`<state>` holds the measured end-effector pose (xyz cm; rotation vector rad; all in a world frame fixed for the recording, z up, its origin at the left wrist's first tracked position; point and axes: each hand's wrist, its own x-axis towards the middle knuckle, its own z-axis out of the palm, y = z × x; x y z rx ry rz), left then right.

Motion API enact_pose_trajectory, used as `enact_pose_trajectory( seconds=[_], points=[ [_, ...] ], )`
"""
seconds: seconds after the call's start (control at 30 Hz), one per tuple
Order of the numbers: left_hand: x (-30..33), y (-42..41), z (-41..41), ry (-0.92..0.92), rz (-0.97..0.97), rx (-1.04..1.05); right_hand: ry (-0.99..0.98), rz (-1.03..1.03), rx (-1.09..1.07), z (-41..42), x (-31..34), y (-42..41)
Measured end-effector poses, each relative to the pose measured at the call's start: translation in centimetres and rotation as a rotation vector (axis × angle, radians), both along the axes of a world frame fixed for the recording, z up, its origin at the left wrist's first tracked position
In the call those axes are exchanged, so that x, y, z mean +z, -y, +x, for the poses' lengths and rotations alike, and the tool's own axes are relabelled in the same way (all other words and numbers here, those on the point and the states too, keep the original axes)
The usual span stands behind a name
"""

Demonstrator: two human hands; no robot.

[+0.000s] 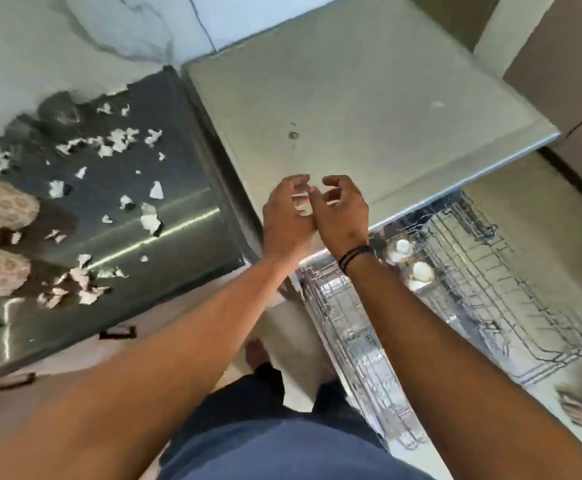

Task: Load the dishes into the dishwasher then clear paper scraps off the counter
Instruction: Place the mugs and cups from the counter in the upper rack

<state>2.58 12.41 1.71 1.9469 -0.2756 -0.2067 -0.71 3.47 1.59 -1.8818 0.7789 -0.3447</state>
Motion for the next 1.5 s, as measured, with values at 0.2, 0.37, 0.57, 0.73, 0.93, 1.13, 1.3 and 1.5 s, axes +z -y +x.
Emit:
enact_pose_trajectory(
  seconds=[0.2,0.37,0.57,0.73,0.93,1.13,1.3,1.5],
  points=[
    [2.5,-12.5,6.2,0.111,0.016,0.284,0.036,-0.038,0.301,7.7,3.2,-10.7],
    [4.1,-23.6,9.8,0.197,0.056,0.539,0.032,-0.087,0.554,13.4,5.3,-19.8],
    [5.0,-35.1,11.8,0.359,0.181,0.794,0.026,-0.167,0.807,18.8,6.3,-31.0],
    [4.8,-42.0,12.4,0.341,0.355,0.992,0.001,-0.139,0.939,20.5,6.5,-38.3],
    [2.8,-46.0,12.0,0.204,0.27,1.104,-0.043,-0.128,1.06,21.2,5.1,-42.7],
    [1.2,-46.9,11.9,0.09,0.097,1.034,-0.14,-0.125,1.149,21.6,4.0,-44.6],
    [0.2,-46.9,12.3,0.05,0.07,1.025,-0.162,-0.159,1.172,21.5,3.2,-44.7],
    [1.1,-46.9,12.5,-0.005,0.048,1.061,-0.148,-0.186,1.177,21.8,3.1,-44.6]
  ],
)
